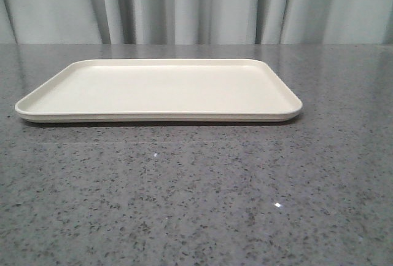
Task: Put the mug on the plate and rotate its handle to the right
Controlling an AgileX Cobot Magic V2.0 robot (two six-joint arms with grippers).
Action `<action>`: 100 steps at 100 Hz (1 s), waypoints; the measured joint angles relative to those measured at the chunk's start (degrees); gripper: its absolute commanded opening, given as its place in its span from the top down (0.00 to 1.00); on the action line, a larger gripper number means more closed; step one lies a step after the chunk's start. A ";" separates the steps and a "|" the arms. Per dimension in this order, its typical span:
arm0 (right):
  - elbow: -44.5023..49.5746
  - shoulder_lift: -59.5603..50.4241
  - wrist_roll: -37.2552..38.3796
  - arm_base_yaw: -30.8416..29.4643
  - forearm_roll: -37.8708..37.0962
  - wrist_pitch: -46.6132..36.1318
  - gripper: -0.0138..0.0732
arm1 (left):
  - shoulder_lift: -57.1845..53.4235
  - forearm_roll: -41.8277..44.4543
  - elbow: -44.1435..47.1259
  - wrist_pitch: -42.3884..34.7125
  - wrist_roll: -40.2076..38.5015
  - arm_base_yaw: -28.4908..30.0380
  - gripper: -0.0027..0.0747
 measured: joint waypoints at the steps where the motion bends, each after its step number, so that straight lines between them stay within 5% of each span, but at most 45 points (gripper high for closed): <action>1: 0.00 0.00 0.00 0.00 0.00 0.00 0.97 | 0.00 0.00 0.00 0.00 0.00 0.00 0.99; 57: -0.11 0.00 0.00 0.00 0.00 -6.56 0.97 | 0.00 -1.74 -0.68 -11.16 0.00 0.00 0.99; 100: -15.79 3.68 0.00 0.00 0.00 -3.91 0.97 | 0.00 -5.14 -20.46 8.36 0.00 0.00 0.99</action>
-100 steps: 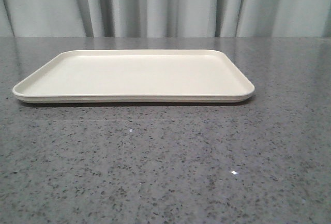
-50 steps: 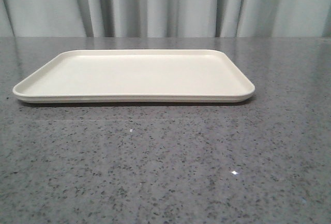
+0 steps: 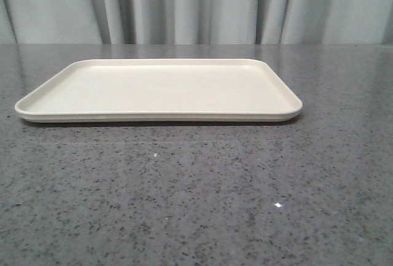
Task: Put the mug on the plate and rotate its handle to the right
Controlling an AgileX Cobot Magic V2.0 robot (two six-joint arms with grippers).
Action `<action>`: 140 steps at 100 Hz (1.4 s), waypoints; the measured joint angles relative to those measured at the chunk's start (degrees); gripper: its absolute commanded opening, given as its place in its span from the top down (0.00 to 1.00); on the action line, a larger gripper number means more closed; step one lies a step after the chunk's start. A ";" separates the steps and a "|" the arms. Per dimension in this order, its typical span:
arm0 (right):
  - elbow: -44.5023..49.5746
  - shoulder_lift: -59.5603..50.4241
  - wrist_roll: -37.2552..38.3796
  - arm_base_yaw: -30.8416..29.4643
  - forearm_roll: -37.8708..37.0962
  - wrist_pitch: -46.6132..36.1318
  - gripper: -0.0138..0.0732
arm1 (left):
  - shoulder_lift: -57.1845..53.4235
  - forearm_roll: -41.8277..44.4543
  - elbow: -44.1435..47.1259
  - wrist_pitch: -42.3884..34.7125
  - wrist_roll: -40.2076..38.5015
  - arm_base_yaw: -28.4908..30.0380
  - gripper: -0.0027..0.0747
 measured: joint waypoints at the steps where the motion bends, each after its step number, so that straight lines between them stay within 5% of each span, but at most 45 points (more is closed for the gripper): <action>1: -0.71 0.25 0.00 0.00 0.00 0.18 0.97 | 0.14 0.00 -0.31 0.33 0.00 0.00 0.99; 42: -24.47 14.95 -0.77 0.00 0.00 9.21 0.97 | 10.64 1.86 -19.84 15.88 0.00 0.00 0.99; 77: -45.64 29.11 -9.01 0.00 -0.13 21.57 0.97 | 26.31 8.77 -42.94 33.87 0.00 0.00 0.99; 124: -64.98 41.97 -13.37 0.00 -2.64 29.83 0.97 | 39.47 15.08 -59.55 44.83 0.00 0.00 0.99; 140: -69.20 45.17 -13.46 0.00 -3.07 33.49 0.85 | 43.77 15.18 -63.69 49.95 1.01 0.00 0.99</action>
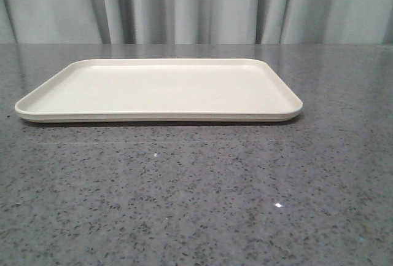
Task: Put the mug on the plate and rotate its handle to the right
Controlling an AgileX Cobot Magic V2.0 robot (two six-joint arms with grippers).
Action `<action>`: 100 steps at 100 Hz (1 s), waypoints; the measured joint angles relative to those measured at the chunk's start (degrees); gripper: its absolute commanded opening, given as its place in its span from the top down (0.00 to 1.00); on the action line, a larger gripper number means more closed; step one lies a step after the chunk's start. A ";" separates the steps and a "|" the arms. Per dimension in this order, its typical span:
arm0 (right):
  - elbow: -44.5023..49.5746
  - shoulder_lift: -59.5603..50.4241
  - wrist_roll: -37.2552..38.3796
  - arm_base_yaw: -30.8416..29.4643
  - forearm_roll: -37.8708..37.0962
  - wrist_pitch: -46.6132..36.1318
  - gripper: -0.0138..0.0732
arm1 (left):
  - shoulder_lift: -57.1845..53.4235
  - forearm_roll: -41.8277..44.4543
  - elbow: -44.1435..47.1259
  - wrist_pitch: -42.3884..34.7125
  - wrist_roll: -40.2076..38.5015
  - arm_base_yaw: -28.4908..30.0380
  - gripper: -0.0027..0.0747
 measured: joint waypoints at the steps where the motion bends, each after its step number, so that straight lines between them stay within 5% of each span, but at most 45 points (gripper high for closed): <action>1: -0.19 0.16 0.00 0.00 0.00 0.16 0.84 | 0.33 0.00 -0.15 0.32 0.18 0.00 0.99; 27: -0.86 1.18 0.00 0.00 -0.13 1.26 0.59 | 4.68 0.00 -4.20 4.52 0.87 0.00 0.99; 51: -0.86 1.18 -0.15 0.00 -0.13 1.26 0.49 | 6.75 -0.51 -4.56 6.53 0.87 0.00 0.98; 100: -0.86 1.18 -0.15 0.00 -0.35 -1.19 0.49 | 8.73 -1.40 -6.48 9.81 1.00 0.00 0.55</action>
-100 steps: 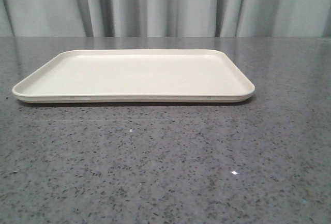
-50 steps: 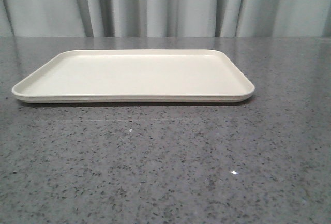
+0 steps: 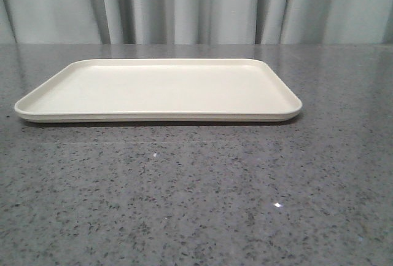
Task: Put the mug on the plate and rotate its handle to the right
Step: 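Lower the open left gripper over the white mug's rim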
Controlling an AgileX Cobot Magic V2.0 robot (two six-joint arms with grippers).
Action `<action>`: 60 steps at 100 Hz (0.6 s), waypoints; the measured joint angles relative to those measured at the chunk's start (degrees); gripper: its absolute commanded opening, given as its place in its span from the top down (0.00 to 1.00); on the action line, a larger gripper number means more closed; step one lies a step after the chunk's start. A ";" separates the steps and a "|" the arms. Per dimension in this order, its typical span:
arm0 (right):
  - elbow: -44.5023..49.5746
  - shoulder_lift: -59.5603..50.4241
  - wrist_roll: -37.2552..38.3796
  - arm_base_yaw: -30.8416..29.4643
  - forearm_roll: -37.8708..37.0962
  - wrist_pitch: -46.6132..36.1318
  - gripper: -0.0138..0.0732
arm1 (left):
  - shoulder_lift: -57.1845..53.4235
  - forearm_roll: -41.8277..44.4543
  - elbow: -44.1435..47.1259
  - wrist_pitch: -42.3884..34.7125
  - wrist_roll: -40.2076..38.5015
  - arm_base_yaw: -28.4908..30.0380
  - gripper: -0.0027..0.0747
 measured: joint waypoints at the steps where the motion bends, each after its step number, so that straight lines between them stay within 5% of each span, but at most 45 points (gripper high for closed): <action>1: 0.00 0.00 0.00 0.00 0.00 0.00 0.49 | 0.00 0.00 0.00 0.14 0.00 0.00 0.55; 19: 0.00 0.00 0.00 0.00 -0.52 0.36 0.48 | 0.24 -0.12 -0.69 2.66 0.00 0.00 0.54; 46: 0.00 0.00 0.00 0.00 -2.22 1.89 0.31 | 1.89 -0.12 -3.91 6.31 0.12 0.00 0.53; 60: 0.00 0.00 0.00 0.00 -3.17 2.32 0.30 | 2.23 0.16 -5.05 6.41 0.12 0.00 0.53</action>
